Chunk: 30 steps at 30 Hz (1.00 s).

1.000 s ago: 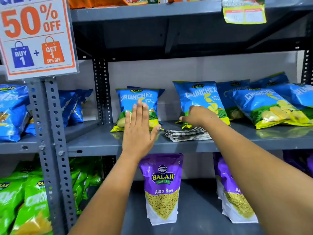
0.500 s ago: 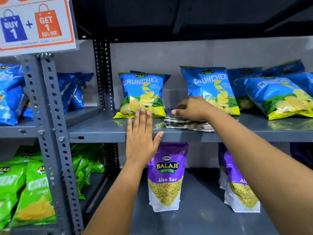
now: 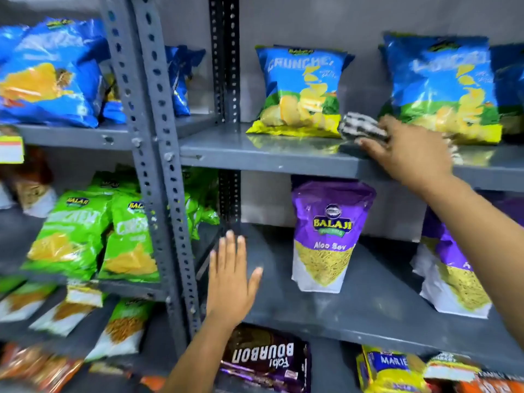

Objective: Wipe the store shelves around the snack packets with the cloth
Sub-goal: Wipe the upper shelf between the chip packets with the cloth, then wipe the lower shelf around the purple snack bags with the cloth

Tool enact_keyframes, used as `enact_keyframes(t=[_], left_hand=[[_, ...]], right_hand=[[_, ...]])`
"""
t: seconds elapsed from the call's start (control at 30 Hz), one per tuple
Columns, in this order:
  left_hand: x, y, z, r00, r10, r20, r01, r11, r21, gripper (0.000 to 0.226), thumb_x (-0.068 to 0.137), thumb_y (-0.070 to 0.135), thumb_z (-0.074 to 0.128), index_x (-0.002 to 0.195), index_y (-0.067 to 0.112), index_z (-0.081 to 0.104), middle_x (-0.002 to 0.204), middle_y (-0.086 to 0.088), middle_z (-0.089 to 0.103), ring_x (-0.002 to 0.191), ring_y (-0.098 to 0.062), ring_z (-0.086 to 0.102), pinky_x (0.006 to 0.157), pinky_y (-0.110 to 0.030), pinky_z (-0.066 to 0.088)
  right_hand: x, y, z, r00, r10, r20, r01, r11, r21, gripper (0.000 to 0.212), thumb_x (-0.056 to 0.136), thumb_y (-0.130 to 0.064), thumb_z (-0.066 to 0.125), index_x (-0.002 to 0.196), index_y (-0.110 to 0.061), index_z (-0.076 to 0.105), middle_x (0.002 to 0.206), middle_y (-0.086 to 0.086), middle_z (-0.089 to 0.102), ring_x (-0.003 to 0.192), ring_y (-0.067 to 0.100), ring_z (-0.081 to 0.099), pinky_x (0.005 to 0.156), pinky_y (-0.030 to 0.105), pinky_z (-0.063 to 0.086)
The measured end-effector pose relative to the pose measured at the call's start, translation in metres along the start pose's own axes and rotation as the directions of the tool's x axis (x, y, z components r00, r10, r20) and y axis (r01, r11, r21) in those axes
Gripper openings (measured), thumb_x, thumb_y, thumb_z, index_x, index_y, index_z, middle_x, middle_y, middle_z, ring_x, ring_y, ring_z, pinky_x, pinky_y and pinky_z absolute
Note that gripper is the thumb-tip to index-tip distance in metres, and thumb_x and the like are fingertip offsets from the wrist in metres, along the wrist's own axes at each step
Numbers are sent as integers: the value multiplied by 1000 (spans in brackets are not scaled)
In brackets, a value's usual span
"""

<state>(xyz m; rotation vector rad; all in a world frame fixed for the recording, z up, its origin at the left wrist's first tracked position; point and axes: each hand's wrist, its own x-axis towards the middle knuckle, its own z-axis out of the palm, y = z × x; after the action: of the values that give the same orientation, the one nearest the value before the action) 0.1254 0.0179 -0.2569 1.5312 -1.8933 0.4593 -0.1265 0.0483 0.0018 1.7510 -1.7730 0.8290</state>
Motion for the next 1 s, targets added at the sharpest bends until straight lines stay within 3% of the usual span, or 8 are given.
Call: enact_keyframes(t=[0.1,0.23,0.33,0.5,0.63,0.83,0.9,1.0], left_hand=[[-44,-51,22,974,-95,204,82,994,73,65,93,53,2,144,12,8,154,-13,4,139,-31,15,115,-34,-11],[-67,-81,43,928,-75,366,38,994,106,68,94,51,4,138,6,28,158,-6,-9,143,-21,-14,115,-37,-7],[-72,-83,52,910,-96,403,43,989,139,66,94,49,4,135,7,32,148,-14,36,143,-22,-15,113,-40,-1],[-76,-91,63,927,-114,359,39,977,209,64,95,49,7,137,8,33,142,-11,46,143,-21,-15,112,-43,3],[-76,-103,69,942,-65,328,-14,973,232,63,95,51,9,144,14,25,139,-8,50,143,-20,-14,112,-44,5],[-77,-105,74,962,6,273,-88,953,291,63,94,51,15,146,17,7,147,-3,36,144,-21,-11,112,-44,8],[-78,-104,71,967,45,250,-120,948,295,63,95,51,17,147,17,7,156,-6,18,144,-22,-9,111,-45,9],[-81,-101,57,986,119,120,-147,956,253,64,95,47,22,147,15,6,158,-5,-6,145,-22,0,112,-46,10]], right_hand=[[-28,-27,10,975,-52,-216,97,975,201,44,84,-44,52,98,-3,55,89,35,64,83,48,58,68,47,42],[-75,-58,47,958,28,-285,125,854,504,32,78,-40,47,99,-15,50,80,27,63,77,27,45,69,40,33],[-109,-77,87,990,110,-92,-14,713,701,32,74,-44,45,96,-22,50,75,5,56,72,21,51,67,31,37],[-138,-92,177,943,122,311,-327,525,786,36,68,-59,45,85,-28,53,76,1,62,71,16,57,64,19,42],[-119,-111,242,862,4,506,-397,626,671,55,74,-64,48,103,-19,59,105,13,69,99,34,62,86,42,50],[-36,-132,337,845,26,533,-213,932,292,47,89,-50,44,114,-12,53,104,30,66,96,47,63,79,49,51],[-28,-125,374,692,-24,722,-166,967,191,53,92,-49,38,127,-9,44,128,29,54,116,43,53,95,48,44],[-34,-120,409,397,-134,908,-44,985,165,65,92,-54,29,145,-20,15,157,12,14,143,34,12,118,44,9]])
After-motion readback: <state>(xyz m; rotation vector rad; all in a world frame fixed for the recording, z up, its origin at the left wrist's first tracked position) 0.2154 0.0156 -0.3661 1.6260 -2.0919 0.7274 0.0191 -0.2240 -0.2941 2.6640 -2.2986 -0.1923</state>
